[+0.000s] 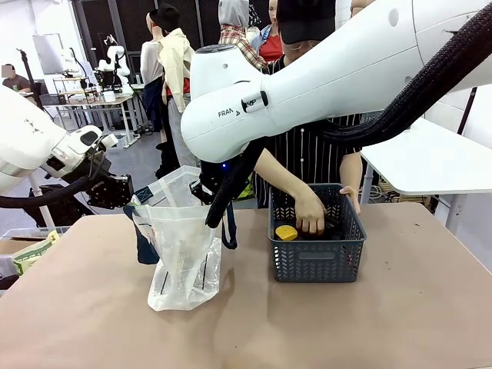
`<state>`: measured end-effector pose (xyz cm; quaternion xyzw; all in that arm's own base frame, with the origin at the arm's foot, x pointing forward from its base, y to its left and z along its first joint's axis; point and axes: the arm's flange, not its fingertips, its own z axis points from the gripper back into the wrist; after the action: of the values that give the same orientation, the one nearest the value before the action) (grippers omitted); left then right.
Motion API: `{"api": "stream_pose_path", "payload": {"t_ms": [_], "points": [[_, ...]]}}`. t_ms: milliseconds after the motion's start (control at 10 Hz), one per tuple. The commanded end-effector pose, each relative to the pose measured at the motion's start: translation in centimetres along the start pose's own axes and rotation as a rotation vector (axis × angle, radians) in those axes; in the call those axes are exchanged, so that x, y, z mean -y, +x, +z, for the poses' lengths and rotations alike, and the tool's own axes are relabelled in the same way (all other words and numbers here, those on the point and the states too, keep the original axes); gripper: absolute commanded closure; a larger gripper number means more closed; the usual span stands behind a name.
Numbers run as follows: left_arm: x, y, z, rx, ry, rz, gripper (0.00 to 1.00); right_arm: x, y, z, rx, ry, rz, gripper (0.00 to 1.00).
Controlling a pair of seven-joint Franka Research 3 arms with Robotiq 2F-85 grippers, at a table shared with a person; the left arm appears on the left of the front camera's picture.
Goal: Transfer purchased items from the store into the shopping bag.
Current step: Move the Reusable shopping bag to the right side of the table.
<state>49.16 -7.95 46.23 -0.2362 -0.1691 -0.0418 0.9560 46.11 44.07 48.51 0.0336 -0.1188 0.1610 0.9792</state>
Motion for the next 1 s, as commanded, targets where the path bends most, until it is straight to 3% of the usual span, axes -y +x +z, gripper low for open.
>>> {"api": "stream_pose_path", "payload": {"t_ms": [0, 900], "points": [[-0.04, -0.07, 0.06, 0.008, 0.003, 0.005, 1.0, 0.1, -0.17, -0.08, -0.002, -0.003, 0.002, 1.0], [-0.04, -0.07, 0.06, 0.008, 0.003, 0.005, 1.0, 0.1, -0.17, -0.08, -0.002, -0.003, 0.002, 1.0]]}}
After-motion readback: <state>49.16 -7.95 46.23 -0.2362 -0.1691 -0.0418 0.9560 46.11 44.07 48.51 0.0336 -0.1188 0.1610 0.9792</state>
